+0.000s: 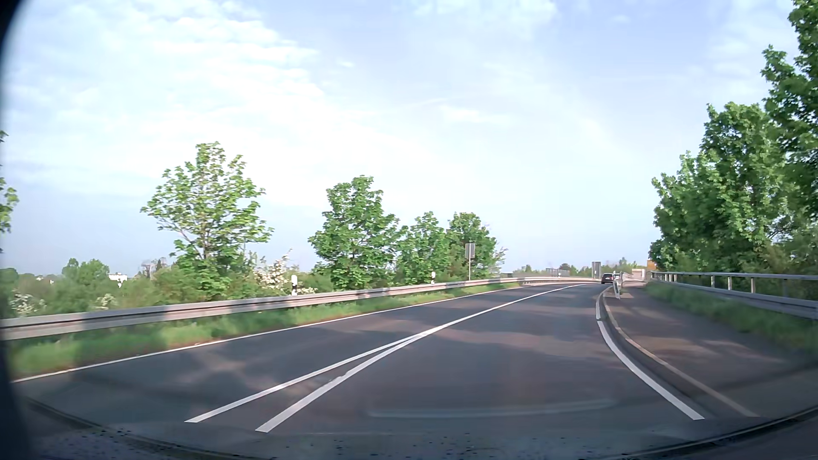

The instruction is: Follow the waypoints while adhering to traffic rules and regulations

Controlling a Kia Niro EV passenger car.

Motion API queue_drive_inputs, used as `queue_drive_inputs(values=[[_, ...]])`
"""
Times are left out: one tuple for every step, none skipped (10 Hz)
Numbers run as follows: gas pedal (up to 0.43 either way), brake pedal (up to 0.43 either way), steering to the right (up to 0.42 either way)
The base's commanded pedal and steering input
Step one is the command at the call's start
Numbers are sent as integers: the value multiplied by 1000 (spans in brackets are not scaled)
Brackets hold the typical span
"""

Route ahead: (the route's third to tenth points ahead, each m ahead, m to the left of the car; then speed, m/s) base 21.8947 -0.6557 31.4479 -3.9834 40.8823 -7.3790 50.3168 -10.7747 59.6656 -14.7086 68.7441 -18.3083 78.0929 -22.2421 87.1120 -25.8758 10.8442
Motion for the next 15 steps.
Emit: queue_drive_inputs(values=[[280,0,98],[280,0,90],[280,0,85],[280,0,77],[280,0,74],[280,0,71],[280,0,69],[280,0,65],[280,0,63],[280,0,59],[280,0,55],[280,0,50],[280,0,45],[280,0,42],[280,0,40]])
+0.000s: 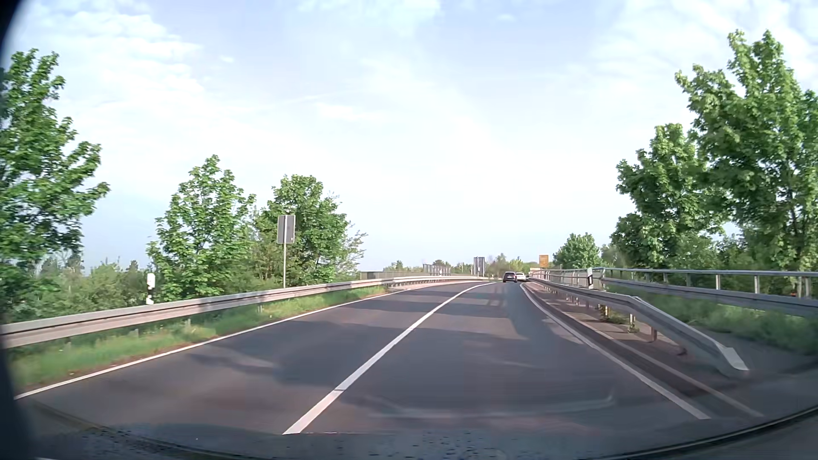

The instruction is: Follow the waypoints while adhering to traffic rules and regulations

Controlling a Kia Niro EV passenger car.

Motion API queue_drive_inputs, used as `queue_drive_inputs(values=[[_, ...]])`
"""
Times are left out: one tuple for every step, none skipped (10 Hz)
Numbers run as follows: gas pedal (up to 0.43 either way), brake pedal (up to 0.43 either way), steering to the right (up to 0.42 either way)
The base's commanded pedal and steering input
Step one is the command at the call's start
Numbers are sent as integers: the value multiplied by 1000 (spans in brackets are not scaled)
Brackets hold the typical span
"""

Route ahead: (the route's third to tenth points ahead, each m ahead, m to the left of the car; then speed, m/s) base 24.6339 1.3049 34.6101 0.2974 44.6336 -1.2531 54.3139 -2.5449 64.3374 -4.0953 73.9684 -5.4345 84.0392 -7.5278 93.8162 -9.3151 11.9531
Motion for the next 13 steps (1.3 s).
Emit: queue_drive_inputs(values=[[280,0,38],[280,0,35],[280,0,32],[280,0,31],[280,0,30],[280,0,29],[280,0,26],[280,0,23],[280,0,21],[280,0,18],[280,0,16],[280,0,13],[280,0,11]])
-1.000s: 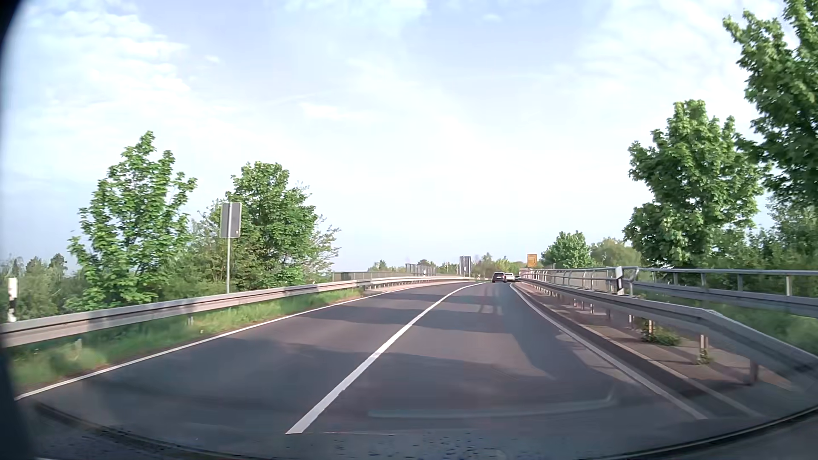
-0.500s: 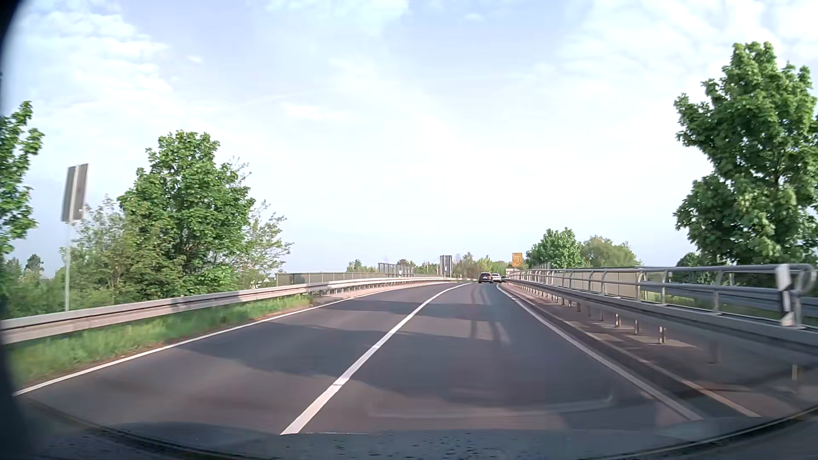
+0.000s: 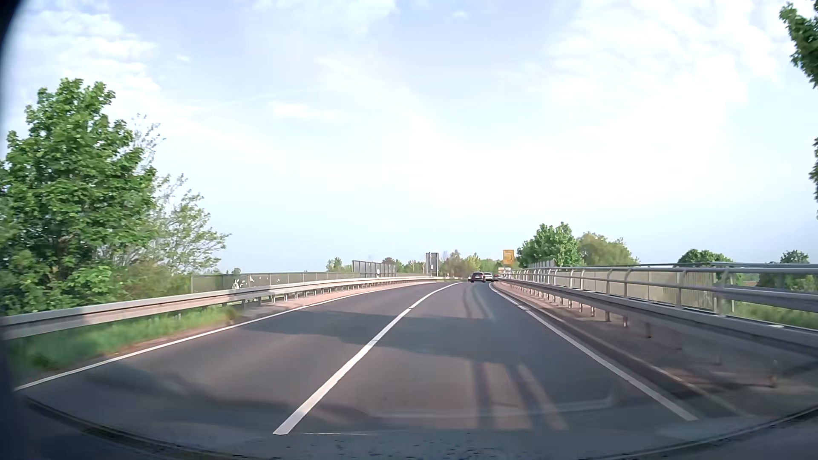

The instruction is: Follow the waypoints while adhering to traffic rules and regulations

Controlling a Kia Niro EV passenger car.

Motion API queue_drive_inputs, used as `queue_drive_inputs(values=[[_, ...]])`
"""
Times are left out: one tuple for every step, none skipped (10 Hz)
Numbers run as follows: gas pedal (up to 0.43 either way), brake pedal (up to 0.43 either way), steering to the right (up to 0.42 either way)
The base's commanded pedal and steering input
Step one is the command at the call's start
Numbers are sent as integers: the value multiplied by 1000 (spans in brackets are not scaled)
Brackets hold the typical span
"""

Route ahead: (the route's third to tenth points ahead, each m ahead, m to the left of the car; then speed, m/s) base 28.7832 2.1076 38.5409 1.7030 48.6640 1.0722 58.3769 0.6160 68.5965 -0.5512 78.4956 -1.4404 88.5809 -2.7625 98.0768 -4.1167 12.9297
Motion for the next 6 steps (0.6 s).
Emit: queue_drive_inputs(values=[[280,0,10],[280,0,10],[280,0,10],[280,0,9],[280,0,9],[280,0,8]])
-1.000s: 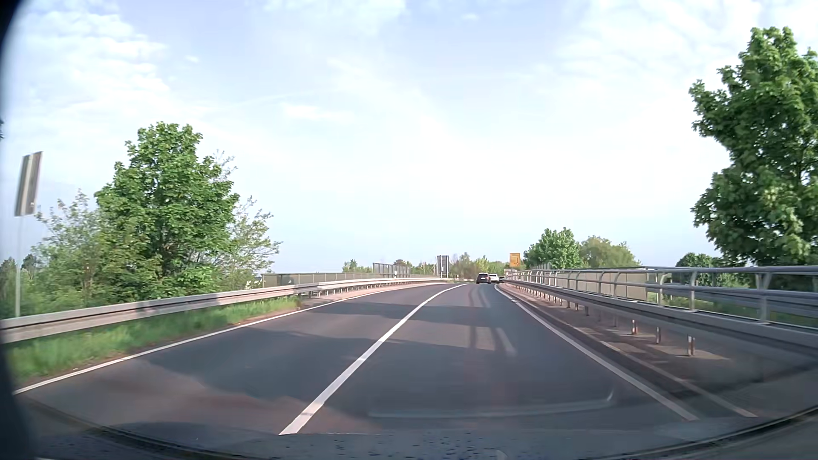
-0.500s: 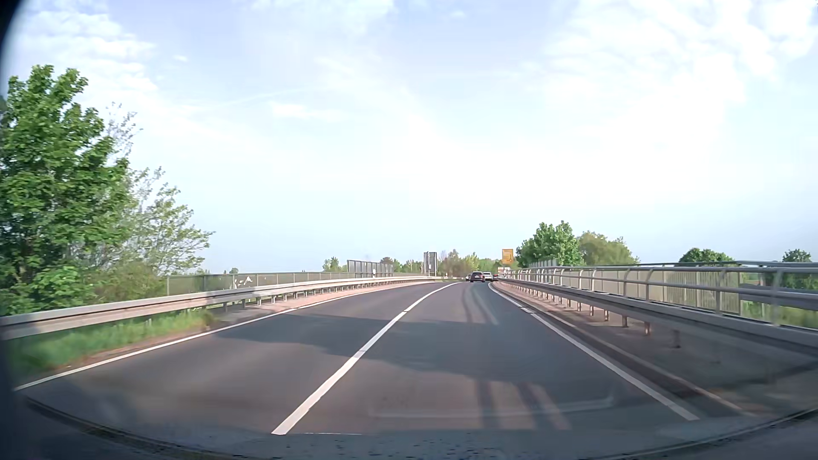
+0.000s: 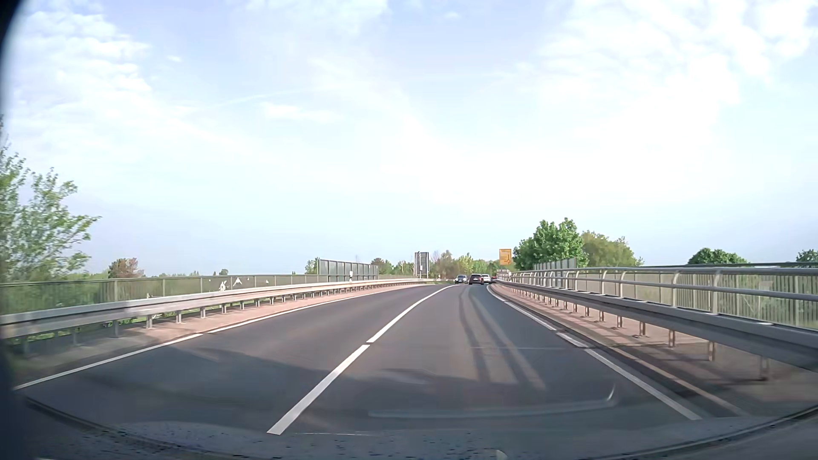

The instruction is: Follow the waypoints while adhering to traffic rules and regulations

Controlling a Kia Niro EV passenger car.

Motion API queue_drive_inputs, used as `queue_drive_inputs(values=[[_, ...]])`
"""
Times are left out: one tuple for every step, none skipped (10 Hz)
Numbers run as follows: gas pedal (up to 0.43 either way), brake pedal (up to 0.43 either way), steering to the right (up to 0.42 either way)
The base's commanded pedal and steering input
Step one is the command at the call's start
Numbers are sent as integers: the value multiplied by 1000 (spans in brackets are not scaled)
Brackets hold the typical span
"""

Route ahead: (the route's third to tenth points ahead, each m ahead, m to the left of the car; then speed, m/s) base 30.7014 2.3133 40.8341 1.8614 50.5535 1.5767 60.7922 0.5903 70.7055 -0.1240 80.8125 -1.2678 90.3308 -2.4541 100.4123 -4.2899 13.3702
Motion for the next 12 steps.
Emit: queue_drive_inputs(values=[[280,0,7],[280,0,6],[280,0,6],[280,0,6],[280,0,6],[280,0,6],[268,0,6],[268,0,5],[268,0,5],[268,0,5],[268,0,5],[268,0,5]])
